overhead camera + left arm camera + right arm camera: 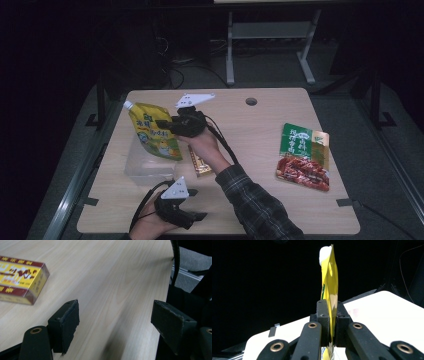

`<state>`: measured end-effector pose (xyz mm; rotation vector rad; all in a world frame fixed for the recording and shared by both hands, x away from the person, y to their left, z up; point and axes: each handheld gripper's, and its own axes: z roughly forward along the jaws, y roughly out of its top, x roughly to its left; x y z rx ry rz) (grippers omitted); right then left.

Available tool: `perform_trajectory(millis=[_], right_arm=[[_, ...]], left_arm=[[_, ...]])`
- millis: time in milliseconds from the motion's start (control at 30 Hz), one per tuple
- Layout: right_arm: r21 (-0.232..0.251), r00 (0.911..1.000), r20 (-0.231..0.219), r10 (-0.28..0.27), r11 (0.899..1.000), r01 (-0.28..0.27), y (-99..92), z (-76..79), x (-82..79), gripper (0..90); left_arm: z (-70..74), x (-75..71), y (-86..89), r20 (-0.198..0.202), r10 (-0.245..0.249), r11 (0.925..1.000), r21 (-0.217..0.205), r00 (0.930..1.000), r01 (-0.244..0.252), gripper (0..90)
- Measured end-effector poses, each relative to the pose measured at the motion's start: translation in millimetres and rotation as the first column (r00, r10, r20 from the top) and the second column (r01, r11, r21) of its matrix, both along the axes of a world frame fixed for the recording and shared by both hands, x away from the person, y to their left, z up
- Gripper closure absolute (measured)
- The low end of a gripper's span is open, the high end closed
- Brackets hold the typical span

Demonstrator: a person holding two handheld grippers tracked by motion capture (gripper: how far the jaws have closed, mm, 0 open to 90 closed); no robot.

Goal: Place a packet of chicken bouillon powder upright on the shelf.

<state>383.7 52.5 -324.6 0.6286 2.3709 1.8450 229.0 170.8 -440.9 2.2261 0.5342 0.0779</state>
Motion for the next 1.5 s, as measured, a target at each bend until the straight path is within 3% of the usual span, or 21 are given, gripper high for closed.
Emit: perform_trajectory(millis=[433, 833, 967, 1133, 1267, 1500], right_arm=[[0.038, 0.9996, 0.010, 0.026, 0.999, -0.026, 23.1, -21.9, 3.5, 85.9], [0.061, 0.9988, 0.001, 0.049, 0.997, -0.049, 25.4, -44.9, 0.4, 85.7], [0.042, 0.9988, -0.002, 0.050, 0.998, -0.050, 24.8, -52.6, -2.6, 85.3], [-0.025, 0.9978, 0.014, 0.065, 0.998, -0.064, 20.9, -56.5, -8.1, 84.2], [-0.065, 0.9971, 0.012, 0.075, 0.995, -0.074, 14.4, -54.9, -10.7, 74.0], [-0.128, 0.9981, 0.004, 0.062, 0.990, -0.061, -2.3, -51.0, -15.9, 48.0]], left_arm=[[1.1, -0.7, 2.2, 0.002, -0.005, 1.0000, 0.003, 1.0000, 0.005, 22.3], [-0.4, -1.0, 1.0, -0.013, -0.006, 1.0000, -0.002, 0.9999, 0.005, 22.2], [-0.9, -0.6, 0.9, -0.013, -0.008, 1.0000, -0.001, 0.9999, 0.008, 22.3], [-1.5, -0.8, 0.7, -0.019, -0.004, 1.0000, 0.002, 0.9998, 0.004, 22.2], [-3.0, -0.3, -0.2, -0.028, -0.002, 1.0000, 0.002, 0.9996, 0.002, 22.2], [-3.8, 0.8, -0.7, -0.028, -0.006, 0.9999, 0.012, 0.9996, 0.006, 22.2]])
